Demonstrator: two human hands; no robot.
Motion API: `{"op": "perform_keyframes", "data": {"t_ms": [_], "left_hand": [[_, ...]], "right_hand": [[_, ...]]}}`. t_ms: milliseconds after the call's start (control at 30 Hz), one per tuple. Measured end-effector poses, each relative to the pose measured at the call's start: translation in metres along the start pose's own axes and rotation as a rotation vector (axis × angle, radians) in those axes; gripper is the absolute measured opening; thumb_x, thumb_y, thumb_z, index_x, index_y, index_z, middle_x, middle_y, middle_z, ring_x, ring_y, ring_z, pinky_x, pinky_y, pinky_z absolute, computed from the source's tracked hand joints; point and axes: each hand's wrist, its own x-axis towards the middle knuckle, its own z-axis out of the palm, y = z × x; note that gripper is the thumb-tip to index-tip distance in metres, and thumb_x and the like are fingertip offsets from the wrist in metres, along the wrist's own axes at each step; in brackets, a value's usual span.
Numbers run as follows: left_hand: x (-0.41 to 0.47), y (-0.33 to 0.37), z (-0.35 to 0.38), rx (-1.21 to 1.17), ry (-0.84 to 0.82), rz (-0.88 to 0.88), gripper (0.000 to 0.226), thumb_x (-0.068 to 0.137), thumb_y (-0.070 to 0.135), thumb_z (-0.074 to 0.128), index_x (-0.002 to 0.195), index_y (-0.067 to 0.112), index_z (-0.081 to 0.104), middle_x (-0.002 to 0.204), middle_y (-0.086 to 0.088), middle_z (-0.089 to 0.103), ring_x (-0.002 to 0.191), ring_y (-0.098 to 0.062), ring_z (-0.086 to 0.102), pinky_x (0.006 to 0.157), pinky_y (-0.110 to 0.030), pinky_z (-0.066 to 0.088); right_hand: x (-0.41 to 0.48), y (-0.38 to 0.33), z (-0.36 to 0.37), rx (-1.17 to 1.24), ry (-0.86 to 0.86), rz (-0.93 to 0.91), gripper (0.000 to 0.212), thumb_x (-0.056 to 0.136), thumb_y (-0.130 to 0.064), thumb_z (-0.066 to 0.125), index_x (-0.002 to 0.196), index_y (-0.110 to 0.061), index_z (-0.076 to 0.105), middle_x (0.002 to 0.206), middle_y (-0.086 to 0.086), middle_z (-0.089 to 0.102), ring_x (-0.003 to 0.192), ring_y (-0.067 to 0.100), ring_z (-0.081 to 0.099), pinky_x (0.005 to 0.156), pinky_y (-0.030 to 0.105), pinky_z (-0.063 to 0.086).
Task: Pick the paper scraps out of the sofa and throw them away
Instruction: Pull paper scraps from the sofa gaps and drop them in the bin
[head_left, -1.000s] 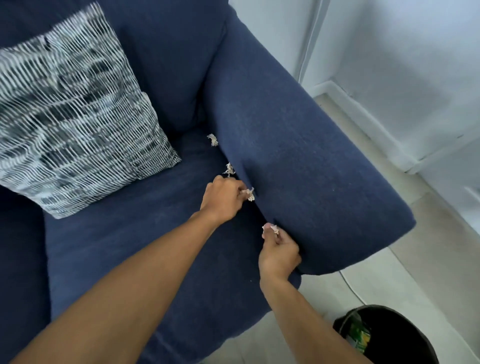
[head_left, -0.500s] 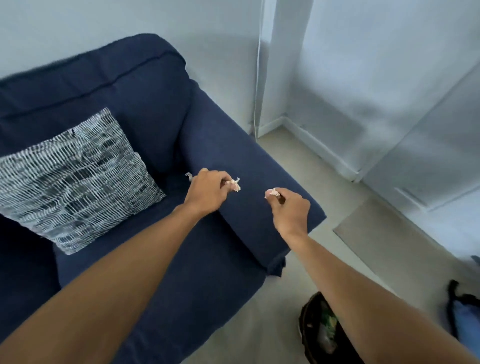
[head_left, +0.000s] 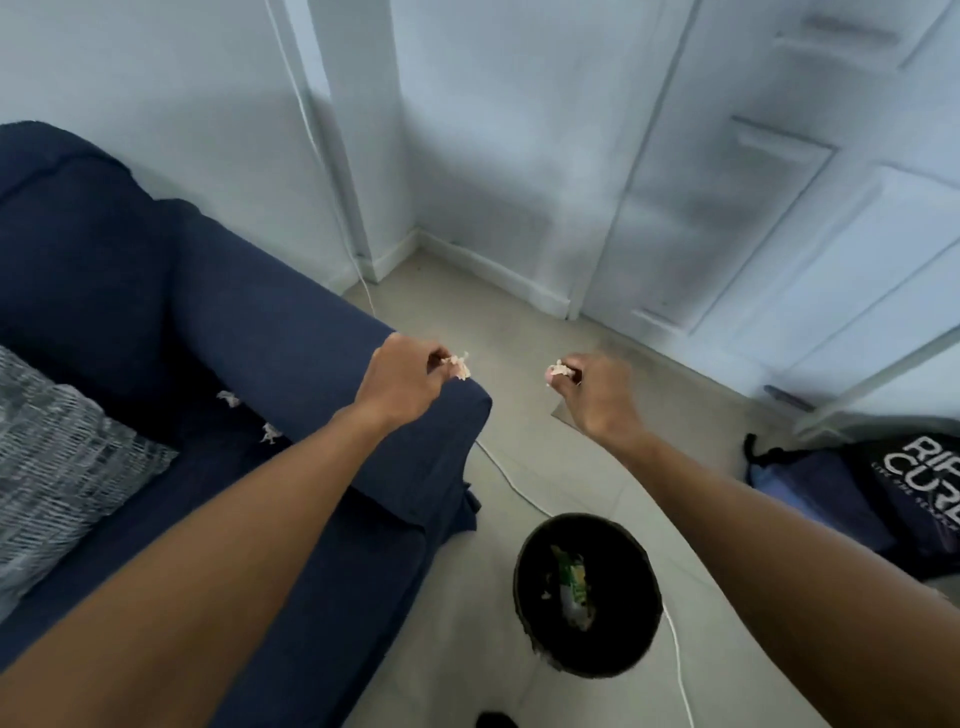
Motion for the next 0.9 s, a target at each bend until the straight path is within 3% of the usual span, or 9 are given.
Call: {"op": "perform_keyframes", "data": {"t_ms": [133, 300, 433, 733, 900], "left_hand": [[0.003, 0.036, 0.053, -0.021, -0.096, 0.053, 0.020, 0.092, 0.031, 0.067, 0.097, 0.013, 0.075, 0.088, -0.002, 0.073, 0.085, -0.019, 0.063, 0.081, -0.041, 0.051], [-0.009, 0.055, 0.130, -0.018, -0.203, 0.087, 0.018, 0.091, 0.030, 0.069, 0.100, 0.015, 0.074, 0.093, 0.000, 0.073, 0.082, -0.013, 0.056, 0.076, -0.030, 0.042], [-0.033, 0.050, 0.194, -0.036, -0.326, 0.064, 0.016, 0.090, 0.031, 0.069, 0.100, 0.019, 0.075, 0.091, 0.001, 0.073, 0.085, -0.018, 0.062, 0.081, -0.040, 0.053], [-0.083, 0.018, 0.297, -0.016, -0.488, 0.033, 0.014, 0.090, 0.033, 0.066, 0.095, 0.025, 0.076, 0.086, 0.006, 0.071, 0.094, -0.022, 0.058, 0.088, -0.045, 0.048], [-0.105, 0.006, 0.330, 0.007, -0.532, -0.012, 0.016, 0.091, 0.031, 0.066, 0.102, 0.024, 0.075, 0.090, 0.002, 0.070, 0.101, -0.024, 0.054, 0.088, -0.045, 0.048]], "right_hand": [[-0.021, 0.057, -0.015, -0.047, -0.016, 0.085, 0.027, 0.092, -0.031, 0.065, 0.070, -0.016, 0.061, 0.066, 0.004, 0.060, 0.066, 0.027, 0.056, 0.059, 0.032, 0.030], [-0.056, 0.126, -0.008, -0.048, -0.037, 0.221, 0.038, 0.092, -0.034, 0.066, 0.061, -0.024, 0.046, 0.063, 0.000, 0.055, 0.065, 0.023, 0.050, 0.060, 0.030, 0.028], [-0.092, 0.177, 0.016, -0.012, -0.062, 0.327, 0.040, 0.091, -0.033, 0.067, 0.059, -0.021, 0.047, 0.061, -0.003, 0.055, 0.063, 0.021, 0.052, 0.061, 0.029, 0.030], [-0.165, 0.252, 0.081, -0.054, -0.215, 0.506, 0.017, 0.091, -0.038, 0.062, 0.081, -0.025, 0.068, 0.080, 0.001, 0.067, 0.077, 0.026, 0.062, 0.063, 0.029, 0.040], [-0.186, 0.269, 0.108, -0.077, -0.274, 0.556, 0.016, 0.091, -0.040, 0.061, 0.086, -0.026, 0.067, 0.089, 0.005, 0.068, 0.089, 0.032, 0.065, 0.068, 0.033, 0.047]]}}
